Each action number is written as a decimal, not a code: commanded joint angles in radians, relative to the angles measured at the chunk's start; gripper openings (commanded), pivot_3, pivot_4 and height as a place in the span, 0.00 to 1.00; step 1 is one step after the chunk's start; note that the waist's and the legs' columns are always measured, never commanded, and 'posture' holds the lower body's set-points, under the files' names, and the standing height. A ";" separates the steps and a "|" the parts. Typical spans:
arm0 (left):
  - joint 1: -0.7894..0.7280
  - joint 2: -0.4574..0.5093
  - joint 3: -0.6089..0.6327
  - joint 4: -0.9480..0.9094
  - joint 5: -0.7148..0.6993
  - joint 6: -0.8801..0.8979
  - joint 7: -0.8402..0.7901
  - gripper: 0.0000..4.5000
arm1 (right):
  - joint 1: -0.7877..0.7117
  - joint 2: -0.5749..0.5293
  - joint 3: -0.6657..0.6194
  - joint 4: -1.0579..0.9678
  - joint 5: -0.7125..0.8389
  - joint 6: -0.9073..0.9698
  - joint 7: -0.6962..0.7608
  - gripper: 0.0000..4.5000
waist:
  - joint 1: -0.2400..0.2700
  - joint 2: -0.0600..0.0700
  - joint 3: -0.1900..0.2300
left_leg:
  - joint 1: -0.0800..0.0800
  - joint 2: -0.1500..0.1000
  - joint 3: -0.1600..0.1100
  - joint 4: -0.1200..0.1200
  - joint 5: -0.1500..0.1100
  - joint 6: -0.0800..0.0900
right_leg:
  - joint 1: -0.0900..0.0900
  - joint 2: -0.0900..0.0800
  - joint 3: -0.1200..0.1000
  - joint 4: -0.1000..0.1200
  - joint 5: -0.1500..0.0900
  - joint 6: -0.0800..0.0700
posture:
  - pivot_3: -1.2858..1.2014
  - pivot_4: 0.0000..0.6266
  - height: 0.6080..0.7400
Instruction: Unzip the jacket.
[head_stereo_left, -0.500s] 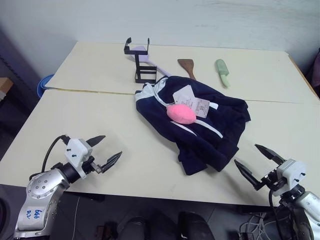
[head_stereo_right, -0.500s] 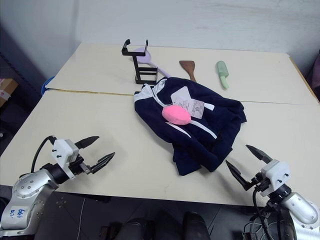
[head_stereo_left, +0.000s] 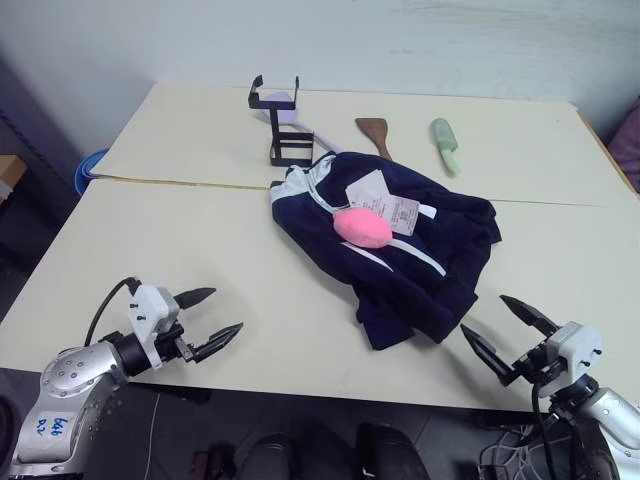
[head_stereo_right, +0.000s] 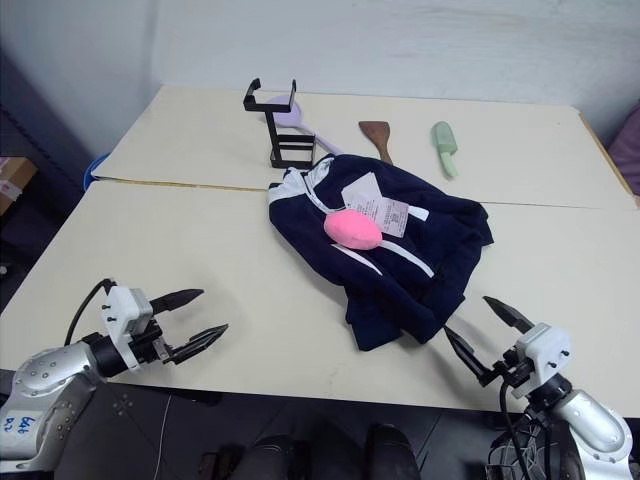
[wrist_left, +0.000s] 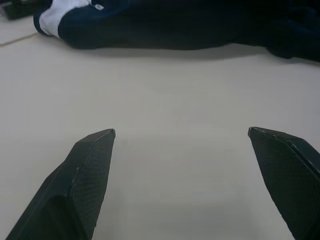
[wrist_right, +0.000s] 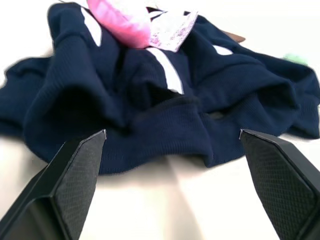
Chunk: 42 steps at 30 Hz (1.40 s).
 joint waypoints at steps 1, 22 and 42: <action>-0.027 -0.013 0.035 -0.015 -0.019 -0.022 0.022 1.00 | 0.024 -0.011 0.003 -0.068 0.005 0.014 0.008 0.99 | 0.000 0.000 0.000 | 0.000 0.000 0.000 0.000 0.000 0.000 | 0.000 0.000 0.000 0.000 0.000 0.000 | 0.52 0.24 1.00; -0.910 -0.273 -0.437 0.497 0.093 0.118 -0.097 1.00 | 0.055 0.172 -0.010 -0.272 0.010 -0.125 -0.120 0.99 | 0.024 -0.002 0.000 | -0.001 -0.005 0.004 0.002 0.004 0.003 | 0.001 0.010 -0.004 0.004 0.002 0.003 | 0.52 0.24 1.00; -1.065 -0.480 -0.315 1.007 0.270 -0.310 0.146 0.12 | 0.129 0.159 0.026 -0.418 0.044 -0.041 -0.177 1.00 | 0.023 -0.006 0.002 | -0.002 -0.004 0.006 0.002 0.005 0.005 | -0.001 0.009 -0.004 0.003 0.003 0.005 | 0.52 0.24 1.00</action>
